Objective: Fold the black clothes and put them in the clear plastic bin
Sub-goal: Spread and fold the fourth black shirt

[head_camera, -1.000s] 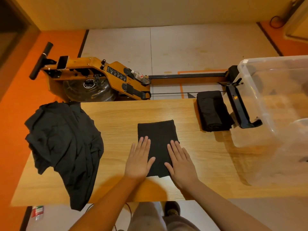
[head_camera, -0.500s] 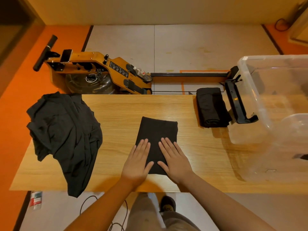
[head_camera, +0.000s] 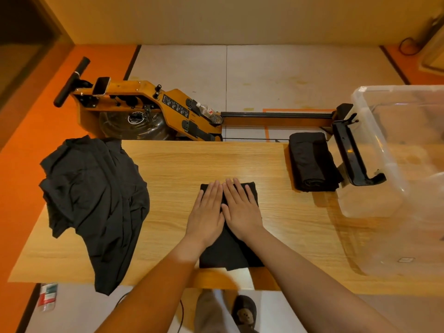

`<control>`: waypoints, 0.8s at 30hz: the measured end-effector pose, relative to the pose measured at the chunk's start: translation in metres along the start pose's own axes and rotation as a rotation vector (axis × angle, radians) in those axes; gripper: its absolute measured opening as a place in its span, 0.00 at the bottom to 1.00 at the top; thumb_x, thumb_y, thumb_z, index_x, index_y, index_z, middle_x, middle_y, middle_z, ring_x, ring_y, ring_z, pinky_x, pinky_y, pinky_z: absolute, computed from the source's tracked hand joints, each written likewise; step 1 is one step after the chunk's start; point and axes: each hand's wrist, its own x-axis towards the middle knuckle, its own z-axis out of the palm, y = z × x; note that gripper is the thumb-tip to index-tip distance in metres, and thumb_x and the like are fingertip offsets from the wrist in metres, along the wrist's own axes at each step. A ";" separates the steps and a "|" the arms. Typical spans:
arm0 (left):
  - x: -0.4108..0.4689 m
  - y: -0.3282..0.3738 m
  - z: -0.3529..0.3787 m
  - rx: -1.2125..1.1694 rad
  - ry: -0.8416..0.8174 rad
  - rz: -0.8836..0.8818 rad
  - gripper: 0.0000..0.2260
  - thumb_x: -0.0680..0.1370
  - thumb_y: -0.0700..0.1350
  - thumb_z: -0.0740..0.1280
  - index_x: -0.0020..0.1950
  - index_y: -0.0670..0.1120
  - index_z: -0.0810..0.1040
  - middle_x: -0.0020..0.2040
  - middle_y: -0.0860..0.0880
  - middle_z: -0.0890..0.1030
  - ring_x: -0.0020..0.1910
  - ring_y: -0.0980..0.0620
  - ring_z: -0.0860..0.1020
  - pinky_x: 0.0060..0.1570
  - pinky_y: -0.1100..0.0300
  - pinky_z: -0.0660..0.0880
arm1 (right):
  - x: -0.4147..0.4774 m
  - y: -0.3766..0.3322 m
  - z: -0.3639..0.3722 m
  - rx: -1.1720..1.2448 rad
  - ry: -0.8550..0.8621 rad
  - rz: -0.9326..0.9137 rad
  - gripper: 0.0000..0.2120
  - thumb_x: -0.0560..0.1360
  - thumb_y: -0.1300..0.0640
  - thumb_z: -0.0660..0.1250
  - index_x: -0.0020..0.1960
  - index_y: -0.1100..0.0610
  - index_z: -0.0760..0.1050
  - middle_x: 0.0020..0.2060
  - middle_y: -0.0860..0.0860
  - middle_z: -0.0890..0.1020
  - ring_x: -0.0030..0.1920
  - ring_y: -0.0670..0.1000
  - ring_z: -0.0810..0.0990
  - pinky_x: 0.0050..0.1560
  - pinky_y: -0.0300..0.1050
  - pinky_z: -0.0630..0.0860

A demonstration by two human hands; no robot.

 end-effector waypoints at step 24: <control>-0.087 0.013 0.010 0.043 -0.081 0.067 0.30 0.79 0.59 0.53 0.77 0.44 0.61 0.77 0.46 0.61 0.77 0.49 0.59 0.70 0.51 0.55 | -0.094 0.029 0.010 -0.073 -0.069 -0.167 0.32 0.79 0.39 0.53 0.77 0.56 0.58 0.75 0.53 0.63 0.77 0.50 0.53 0.71 0.51 0.53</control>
